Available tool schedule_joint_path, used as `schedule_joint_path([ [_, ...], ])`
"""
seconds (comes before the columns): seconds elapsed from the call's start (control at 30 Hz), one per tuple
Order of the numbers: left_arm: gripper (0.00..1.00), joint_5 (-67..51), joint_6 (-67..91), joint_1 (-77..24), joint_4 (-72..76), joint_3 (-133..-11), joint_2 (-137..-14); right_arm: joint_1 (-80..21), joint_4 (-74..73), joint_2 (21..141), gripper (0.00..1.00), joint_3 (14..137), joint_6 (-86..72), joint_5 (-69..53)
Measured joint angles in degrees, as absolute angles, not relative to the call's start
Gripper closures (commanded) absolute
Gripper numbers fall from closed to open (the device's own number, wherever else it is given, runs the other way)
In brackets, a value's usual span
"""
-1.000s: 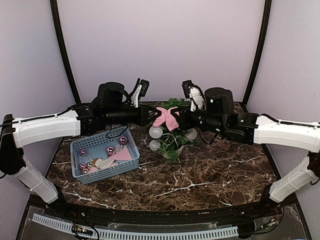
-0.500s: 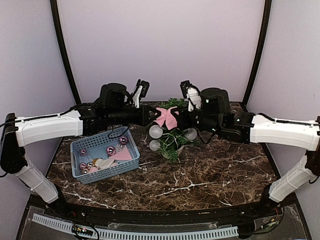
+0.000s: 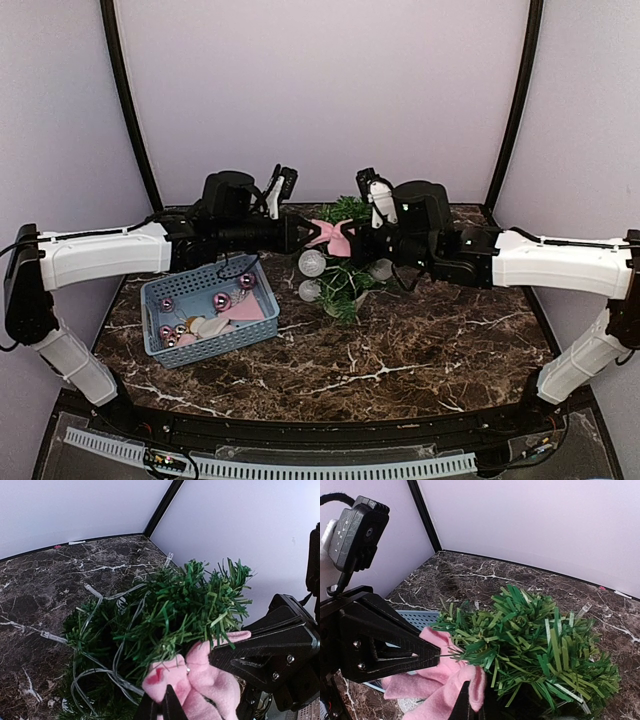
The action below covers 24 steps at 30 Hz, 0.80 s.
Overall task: Decorate the small christmas tree
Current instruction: Place the bow in the gap of branches.
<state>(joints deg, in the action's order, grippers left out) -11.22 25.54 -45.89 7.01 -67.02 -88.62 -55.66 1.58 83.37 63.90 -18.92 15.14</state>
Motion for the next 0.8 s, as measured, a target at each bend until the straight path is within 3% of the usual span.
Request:
schedule_joint_path([
  [0.23,1.0,-12.8,26.3,-45.5,9.2,-66.5,-90.8,-55.7,1.4,83.4,0.99,63.9,-18.9,15.9],
  [0.27,0.99,-12.9,26.3,-45.5,9.3,-66.5,-90.9,-55.7,1.3,83.4,0.96,63.9,-18.9,15.9],
  [0.47,0.77,-12.9,27.2,-44.5,10.2,-64.6,-90.1,-55.7,0.7,82.8,0.69,63.9,-19.1,15.7],
  [0.57,0.6,-12.7,27.7,-43.5,10.0,-62.5,-88.1,-55.7,-0.2,81.3,0.56,63.9,-19.5,15.2],
  [0.8,0.31,-10.5,28.1,-42.0,8.5,-59.4,-79.3,-55.6,-0.5,76.1,0.45,64.0,-19.6,14.9],
])
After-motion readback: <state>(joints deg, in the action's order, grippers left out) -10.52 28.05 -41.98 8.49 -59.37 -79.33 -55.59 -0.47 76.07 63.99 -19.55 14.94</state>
